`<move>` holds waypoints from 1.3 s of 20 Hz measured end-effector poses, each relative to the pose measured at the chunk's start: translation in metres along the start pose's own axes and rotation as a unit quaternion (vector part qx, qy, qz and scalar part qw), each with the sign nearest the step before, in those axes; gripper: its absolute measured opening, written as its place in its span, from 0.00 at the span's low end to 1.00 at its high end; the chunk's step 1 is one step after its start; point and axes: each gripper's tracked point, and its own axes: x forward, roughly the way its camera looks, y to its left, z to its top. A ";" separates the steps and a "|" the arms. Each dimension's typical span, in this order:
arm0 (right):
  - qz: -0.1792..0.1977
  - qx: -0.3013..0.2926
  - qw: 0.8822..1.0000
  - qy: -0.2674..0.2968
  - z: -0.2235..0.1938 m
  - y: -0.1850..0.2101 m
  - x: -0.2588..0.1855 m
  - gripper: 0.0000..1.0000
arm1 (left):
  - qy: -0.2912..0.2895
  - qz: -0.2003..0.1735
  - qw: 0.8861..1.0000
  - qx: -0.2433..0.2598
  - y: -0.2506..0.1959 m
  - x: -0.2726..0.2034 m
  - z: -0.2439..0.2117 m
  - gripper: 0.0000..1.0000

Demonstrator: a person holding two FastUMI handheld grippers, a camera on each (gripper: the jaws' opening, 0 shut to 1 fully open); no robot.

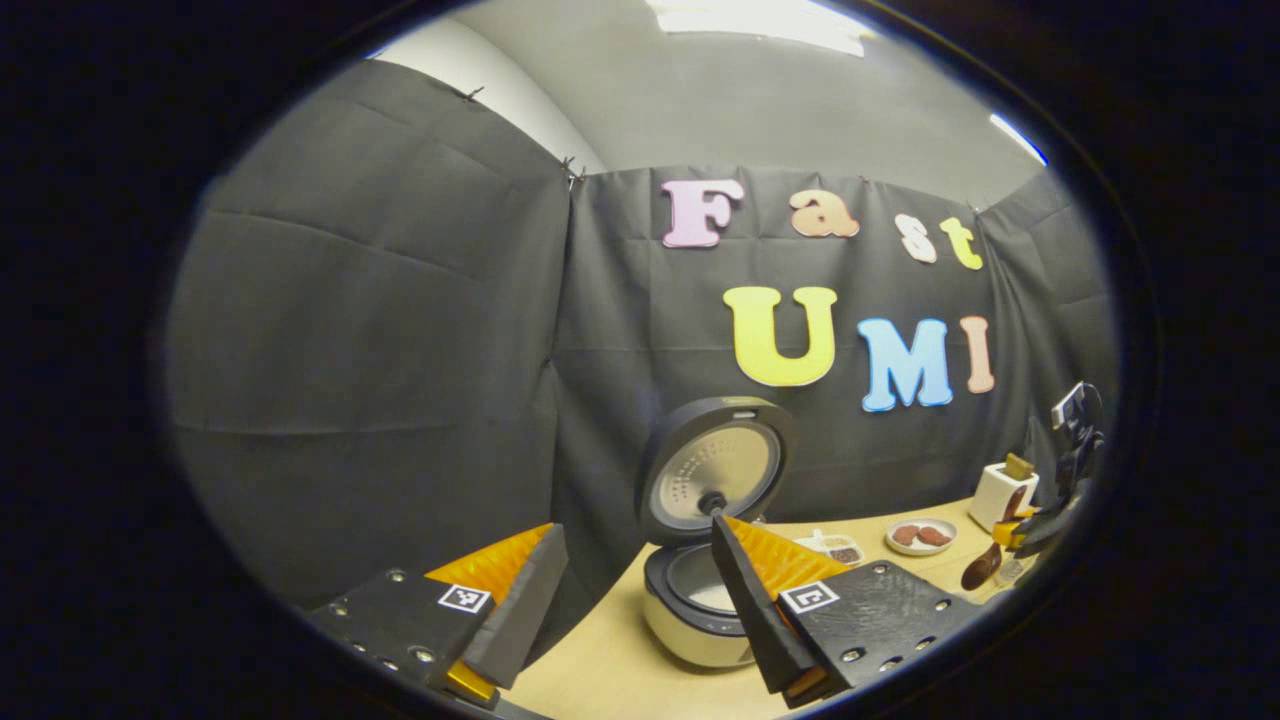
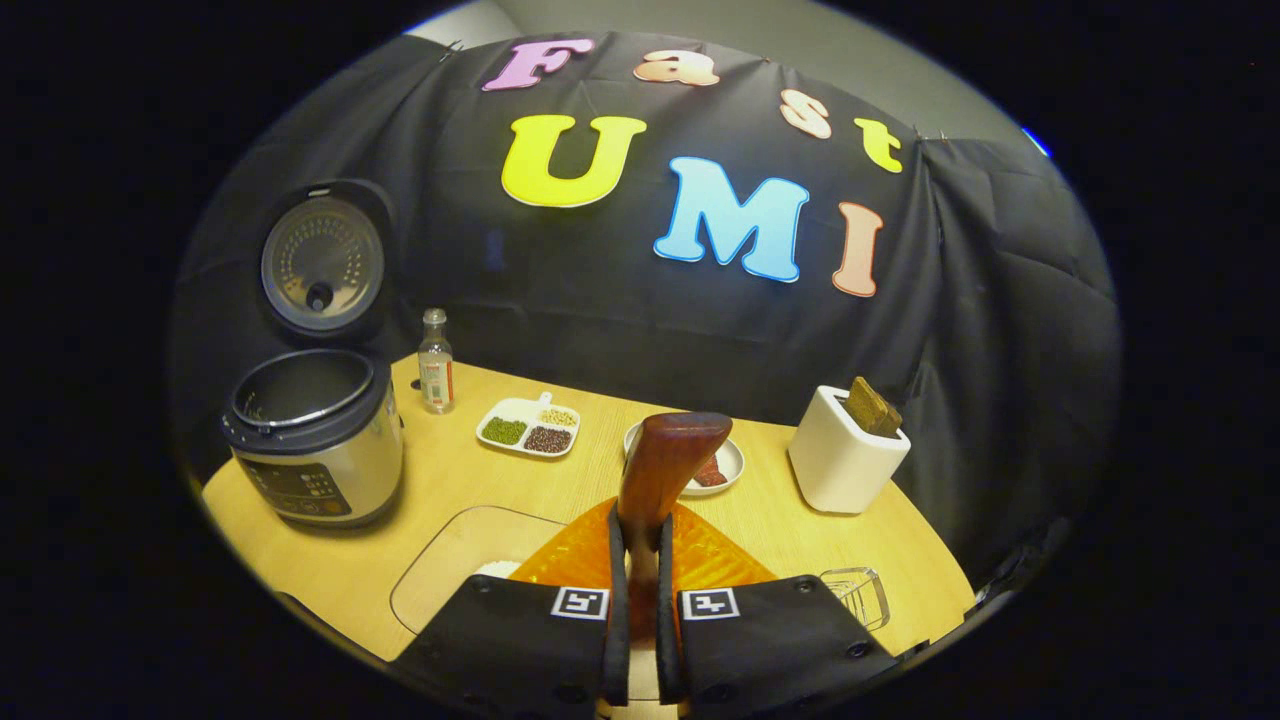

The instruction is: Close the left gripper, press the button to open the rice cooker; take a wooden spoon from the chopstick holder with the right hand, scoop a spoonful of rice and pour it into the rice cooker, then put the wooden spoon back into the chopstick holder.

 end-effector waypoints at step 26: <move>0.076 0.143 0.985 0.063 -0.031 0.073 0.013 0.13 | 0.009 0.028 1.000 -0.009 0.032 -0.005 -0.011 0.86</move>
